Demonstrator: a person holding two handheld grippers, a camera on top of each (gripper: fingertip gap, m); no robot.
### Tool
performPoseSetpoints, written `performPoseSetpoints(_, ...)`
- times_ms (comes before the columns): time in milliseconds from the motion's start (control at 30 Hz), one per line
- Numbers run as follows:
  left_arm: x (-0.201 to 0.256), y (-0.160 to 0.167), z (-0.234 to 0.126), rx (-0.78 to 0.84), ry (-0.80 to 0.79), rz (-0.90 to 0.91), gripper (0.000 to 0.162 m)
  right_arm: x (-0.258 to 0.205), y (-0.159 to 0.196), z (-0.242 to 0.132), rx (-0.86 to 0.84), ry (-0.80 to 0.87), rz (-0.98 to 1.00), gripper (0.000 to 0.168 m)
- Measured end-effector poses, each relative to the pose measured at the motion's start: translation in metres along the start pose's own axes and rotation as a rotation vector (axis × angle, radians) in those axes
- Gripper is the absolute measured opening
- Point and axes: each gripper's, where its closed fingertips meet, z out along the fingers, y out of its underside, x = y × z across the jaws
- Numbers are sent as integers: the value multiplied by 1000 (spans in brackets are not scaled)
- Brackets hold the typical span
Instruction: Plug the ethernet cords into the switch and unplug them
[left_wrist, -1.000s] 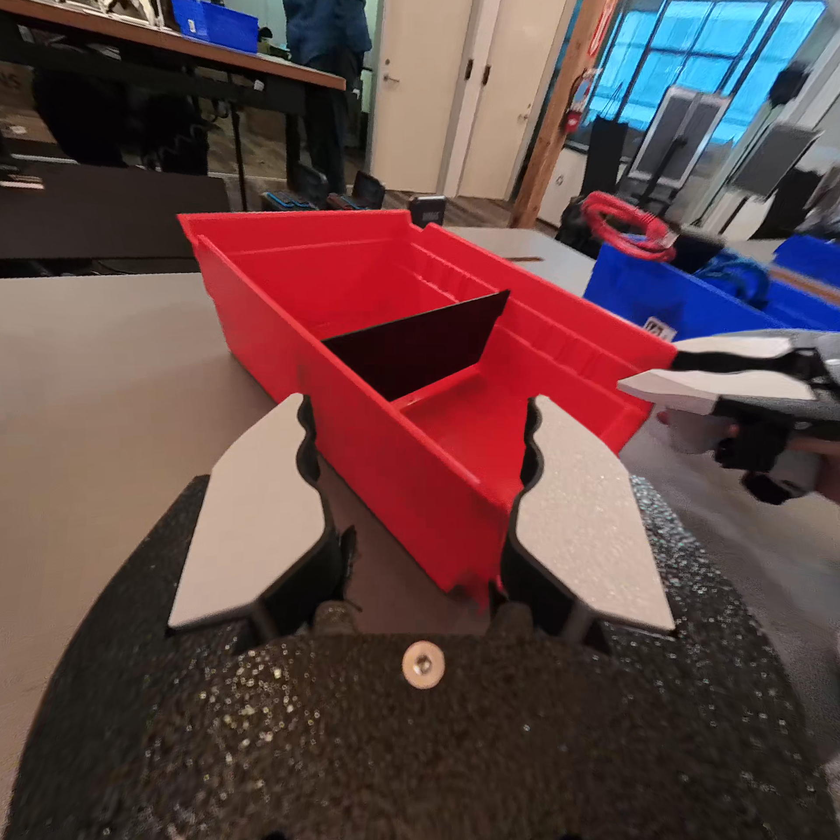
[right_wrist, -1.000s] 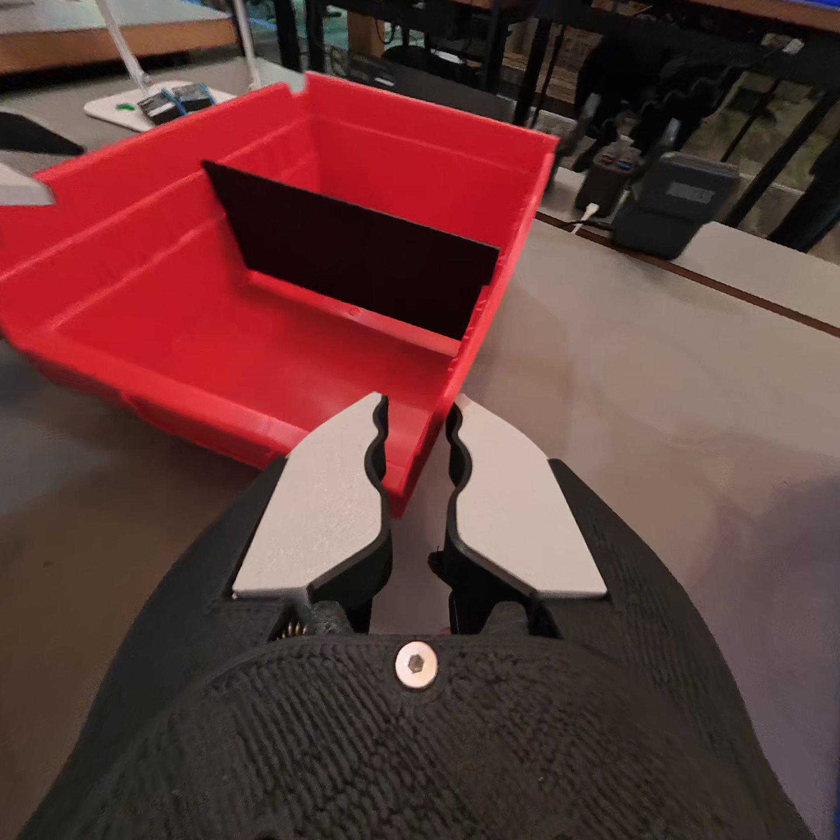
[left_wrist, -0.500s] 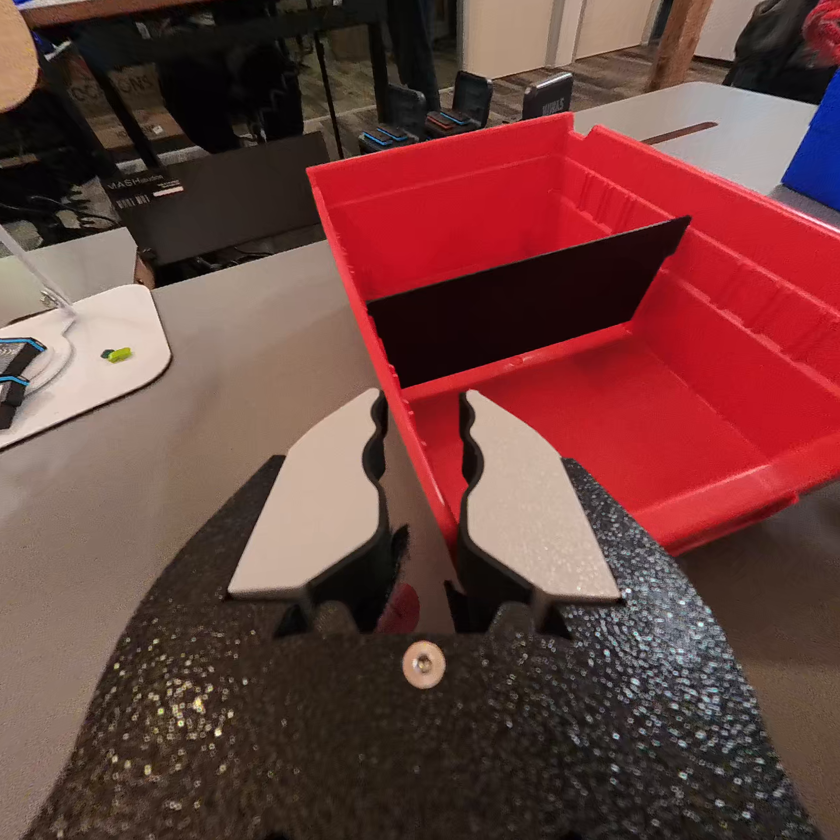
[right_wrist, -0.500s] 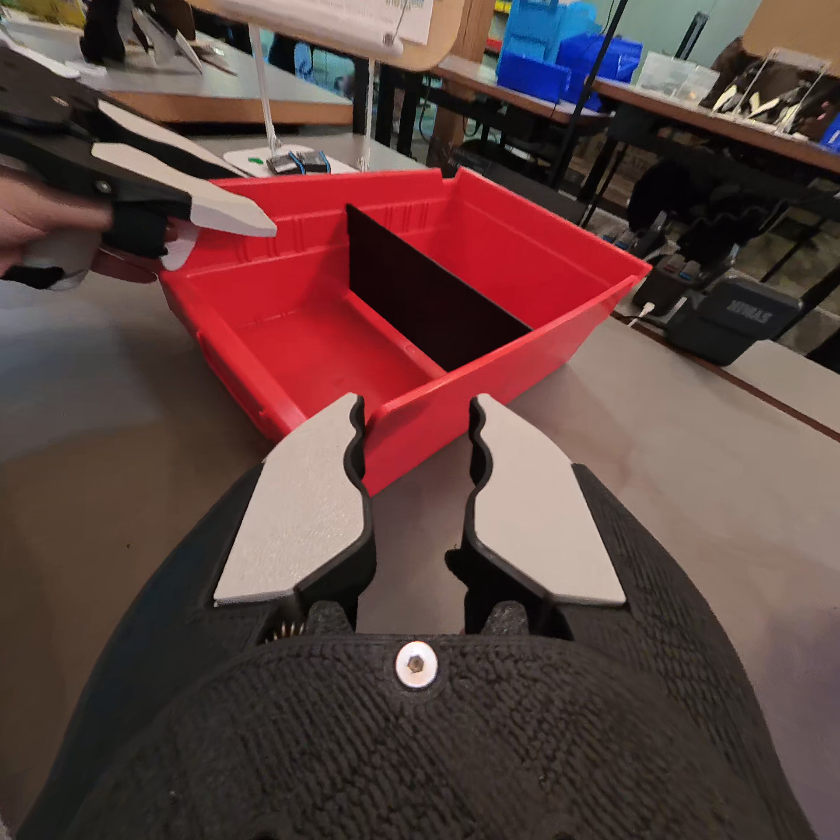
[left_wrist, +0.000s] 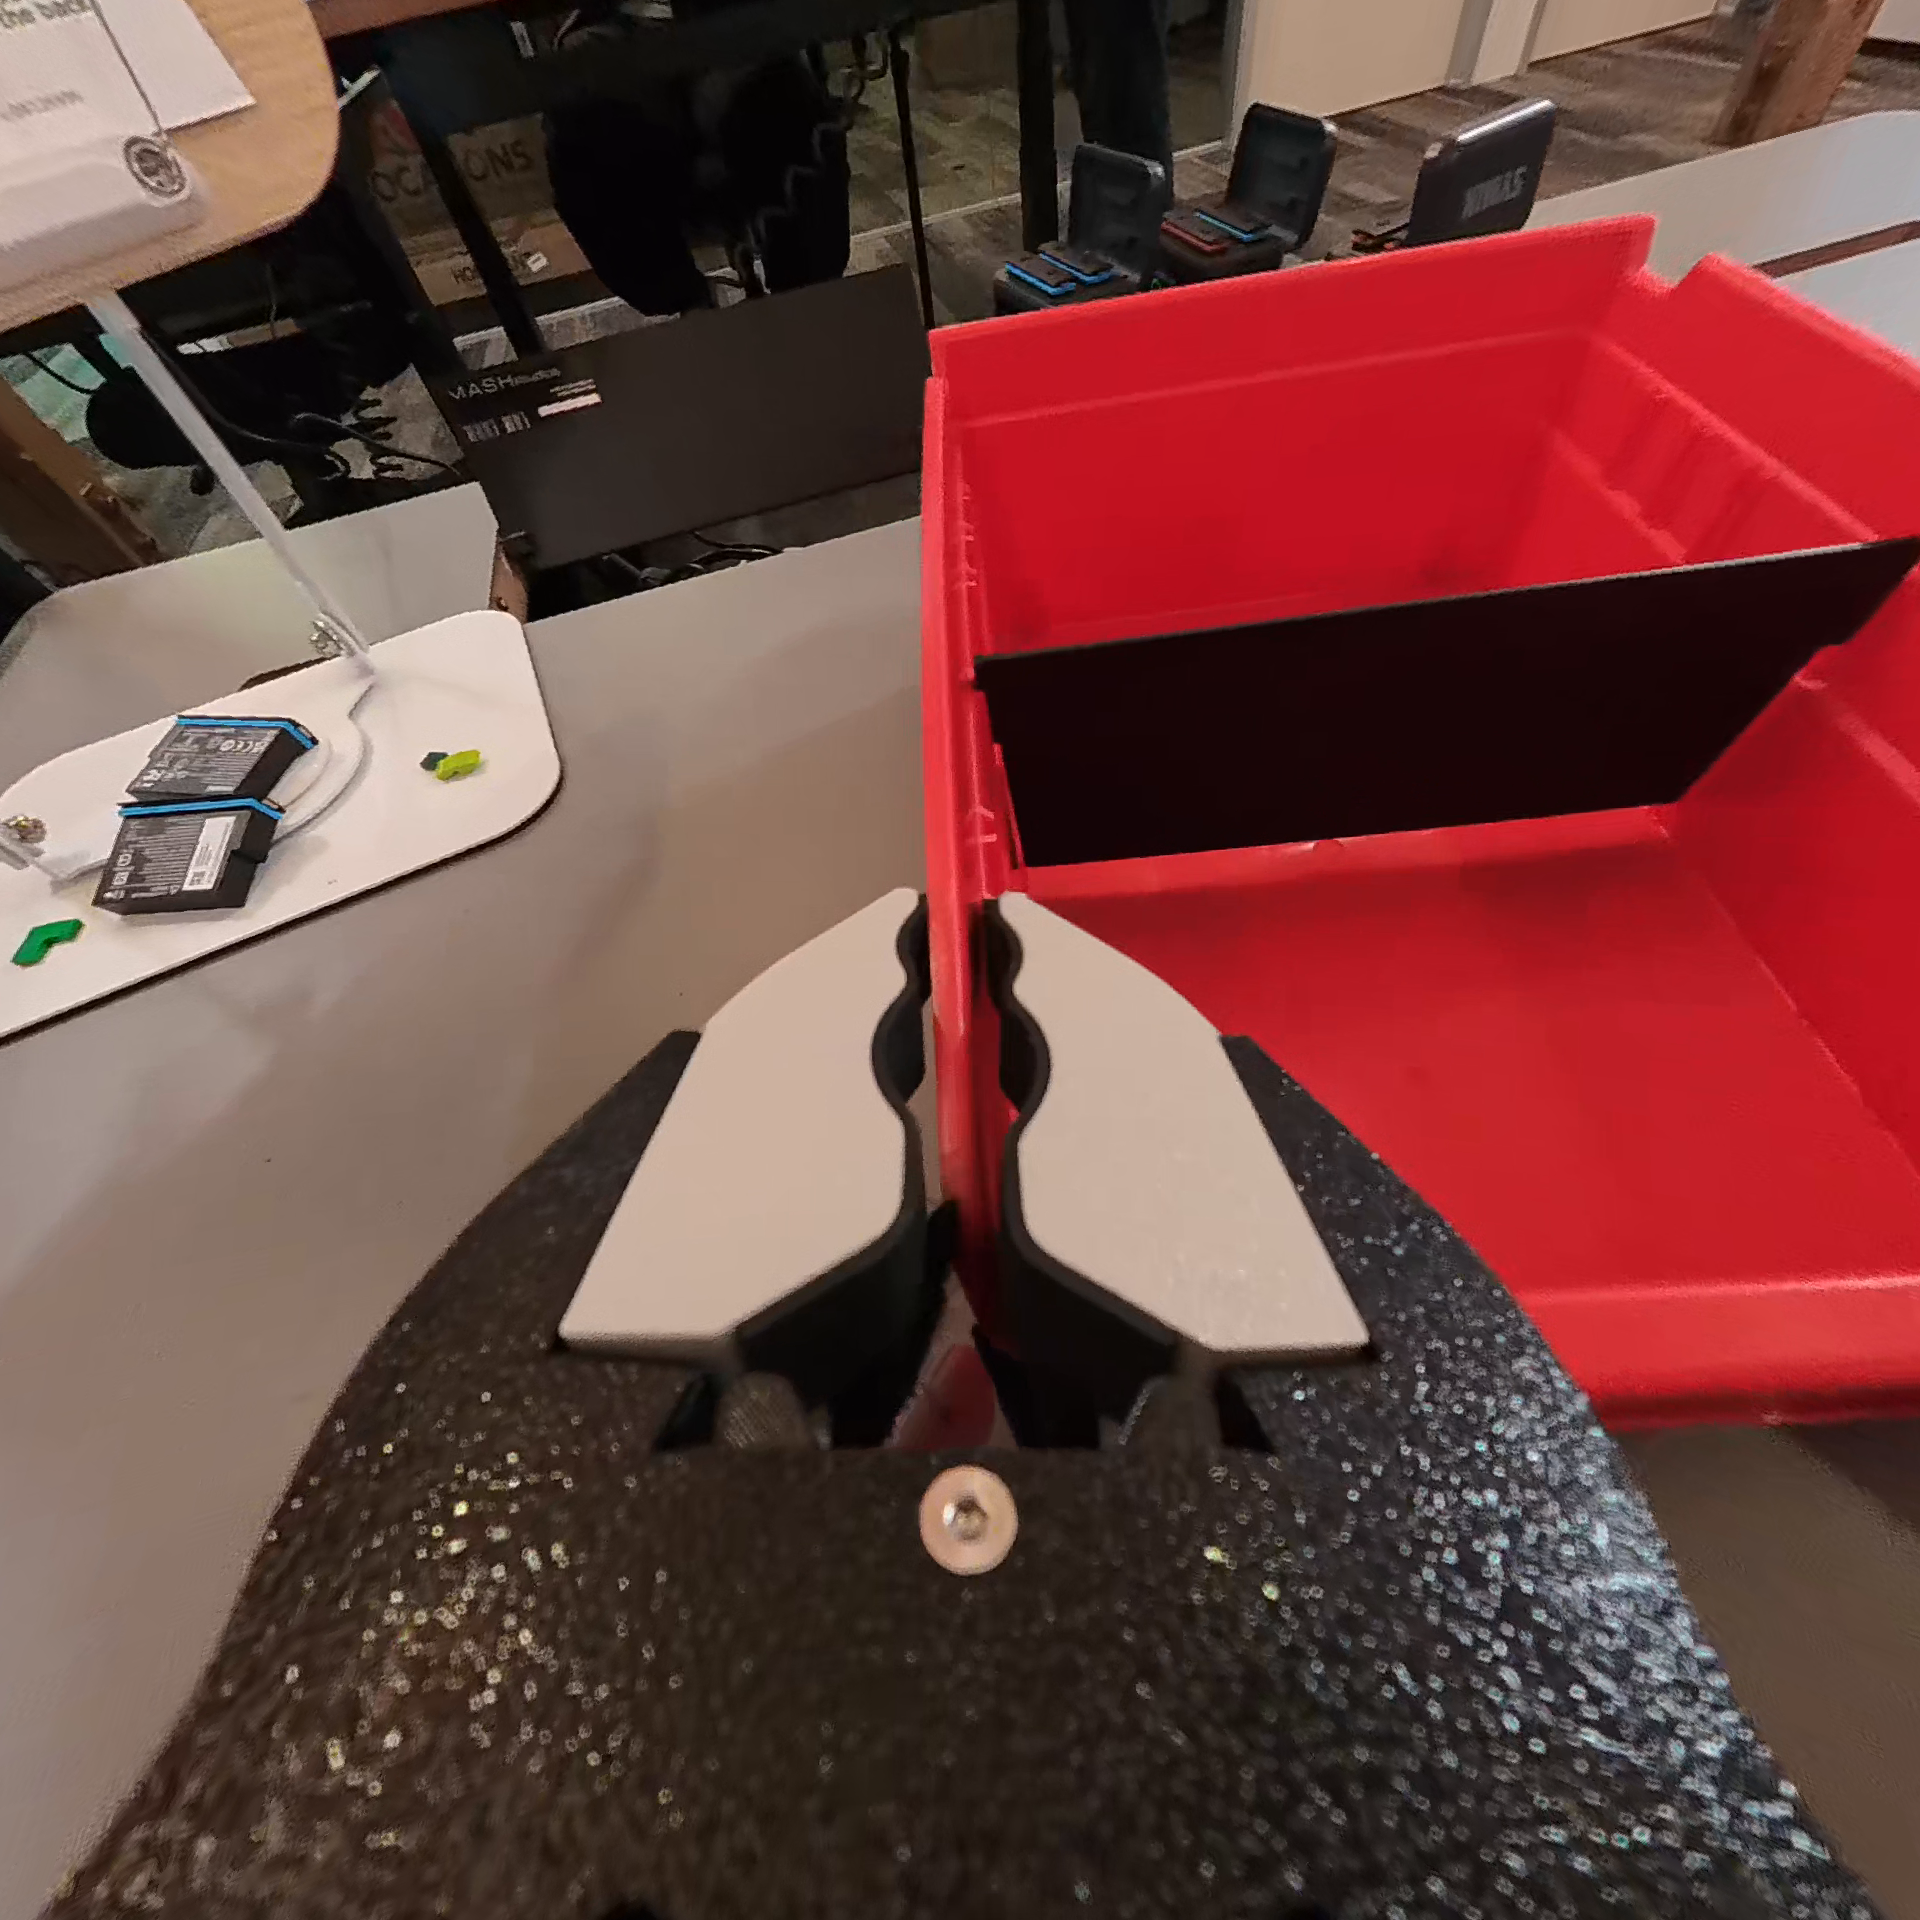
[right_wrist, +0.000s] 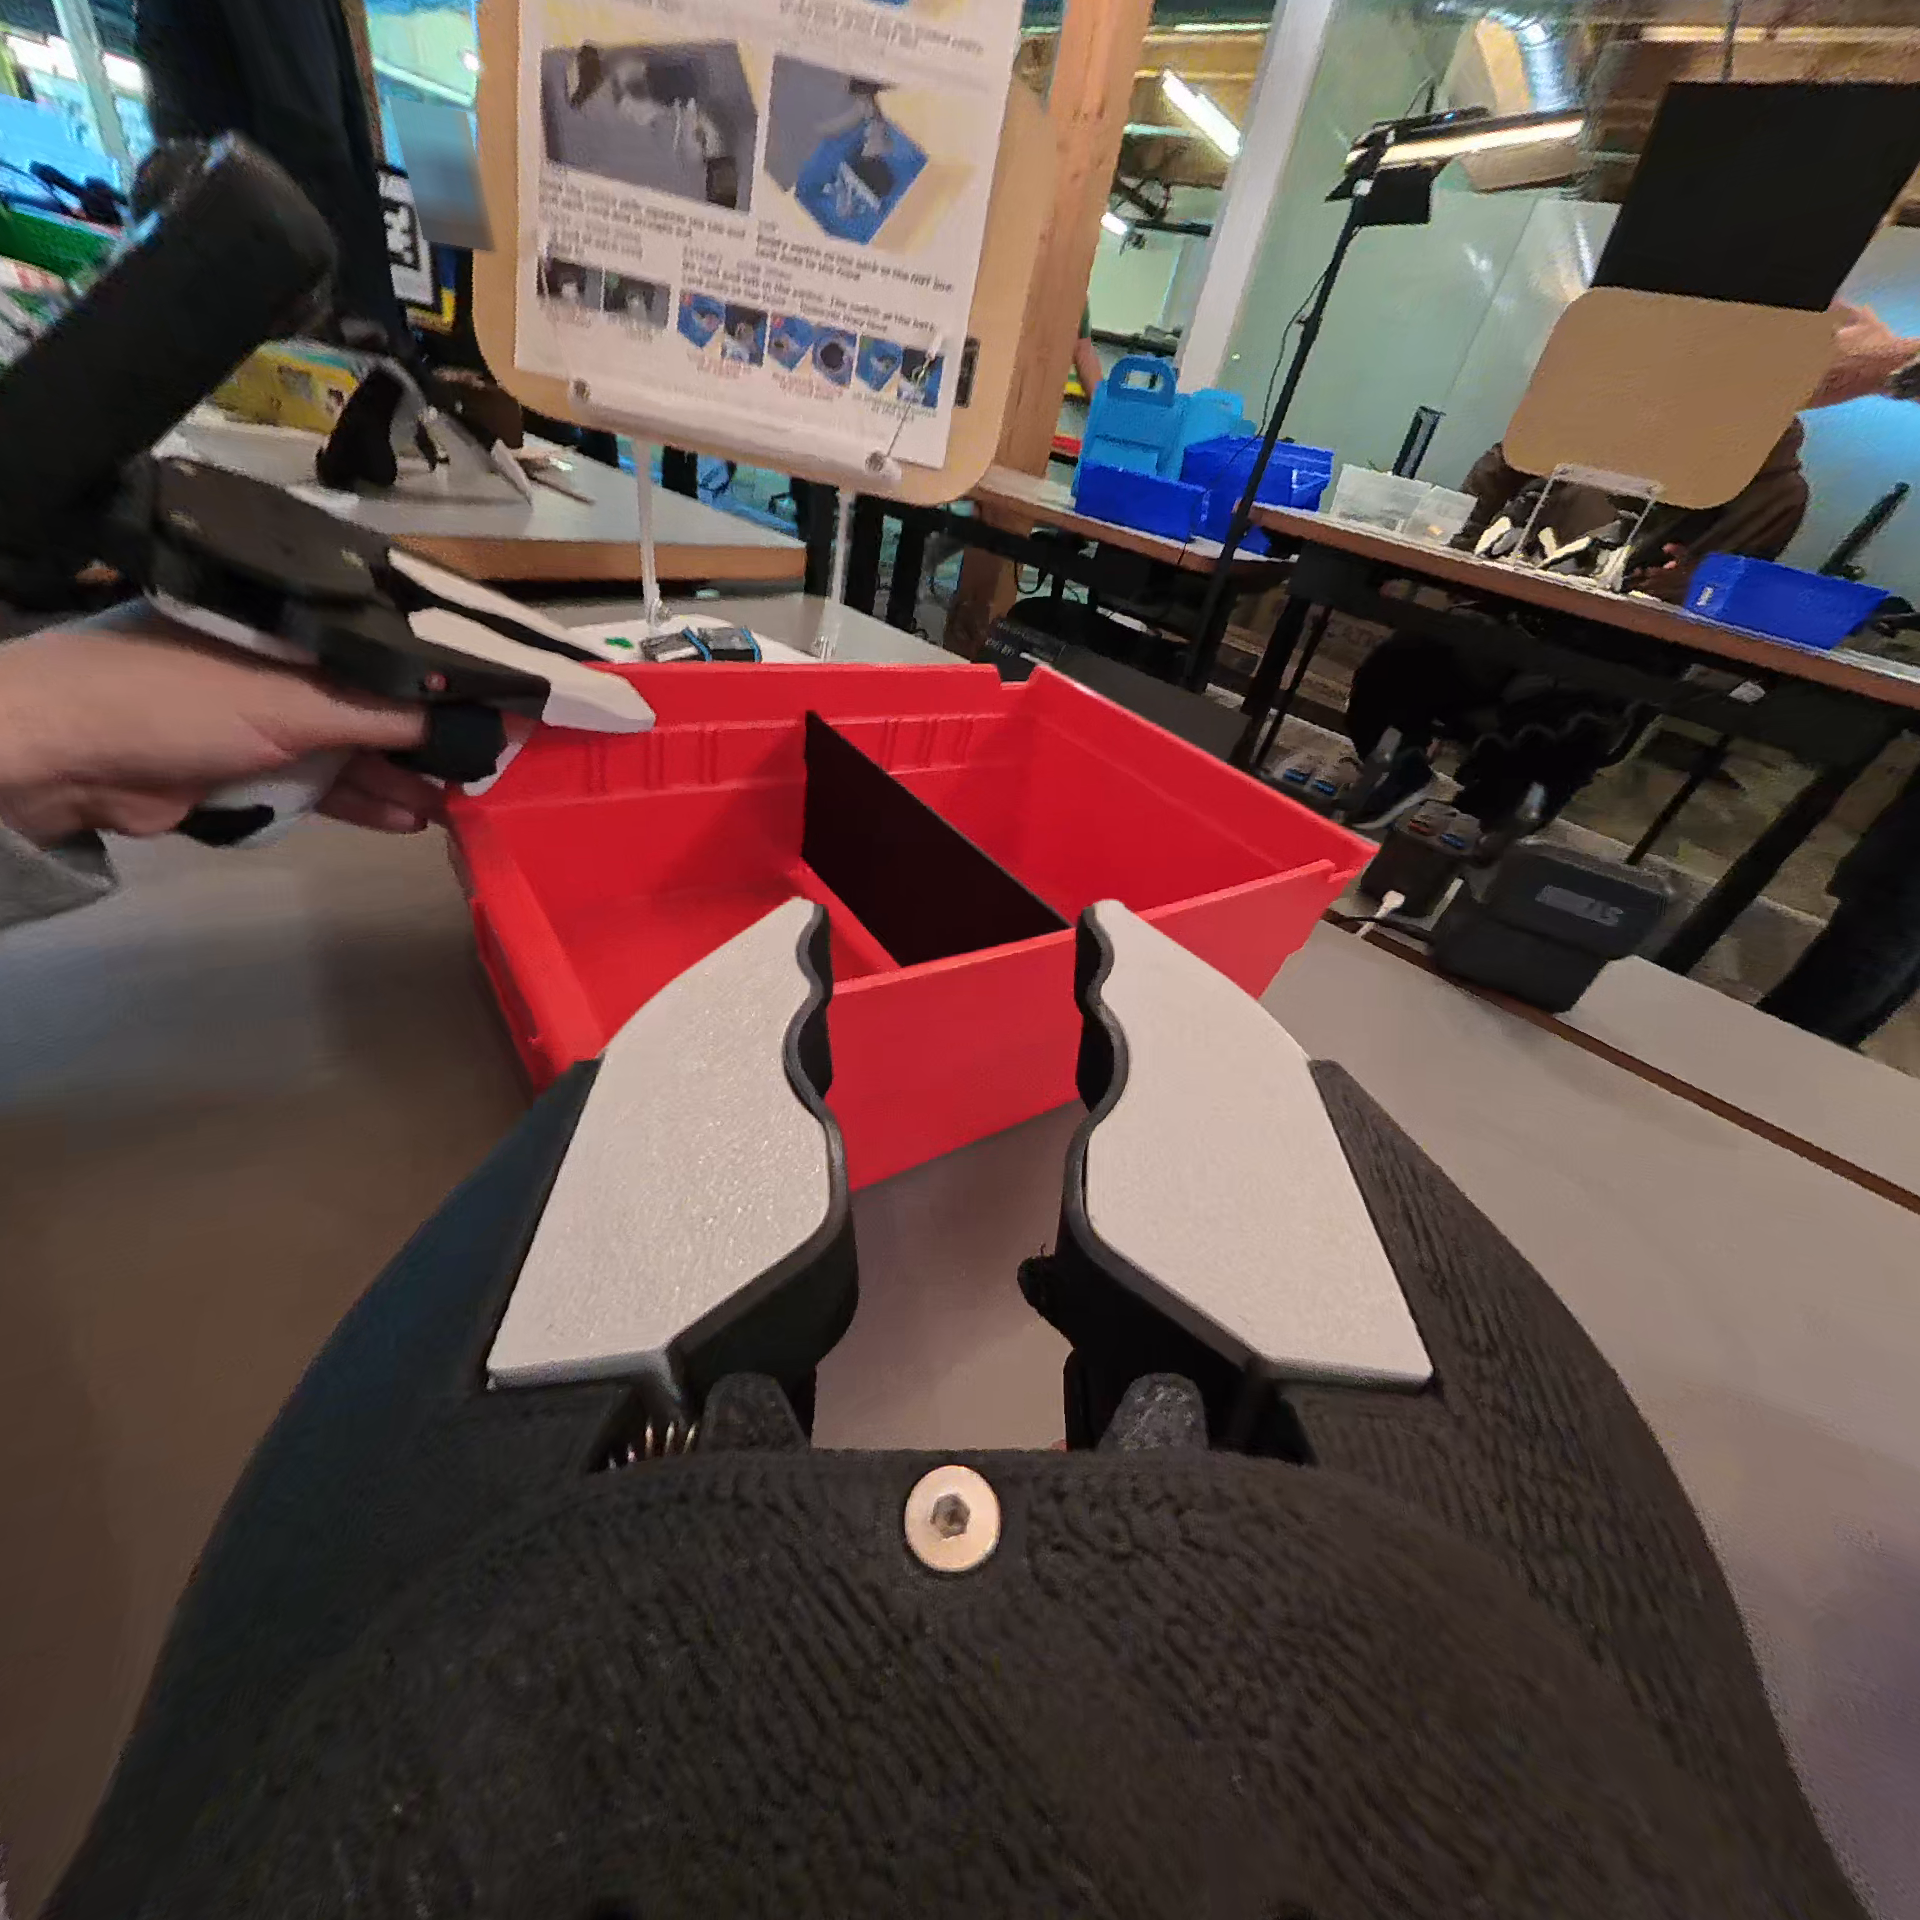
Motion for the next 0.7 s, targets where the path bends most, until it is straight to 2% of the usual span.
performPoseSetpoints(267,-8,3,-1,-2,-22,13,9,25,1,-11,-21,109,-30,41)
performPoseSetpoints(467,-27,9,-12,6,-53,-5,8,64,-4,-36,-95,295,-183,40)
performPoseSetpoints(567,-39,13,-19,8,-72,-17,8,104,-12,-71,-165,472,-310,40)
performPoseSetpoints(700,-50,17,-26,20,-84,-32,7,188,-9,-153,-368,792,-408,38)
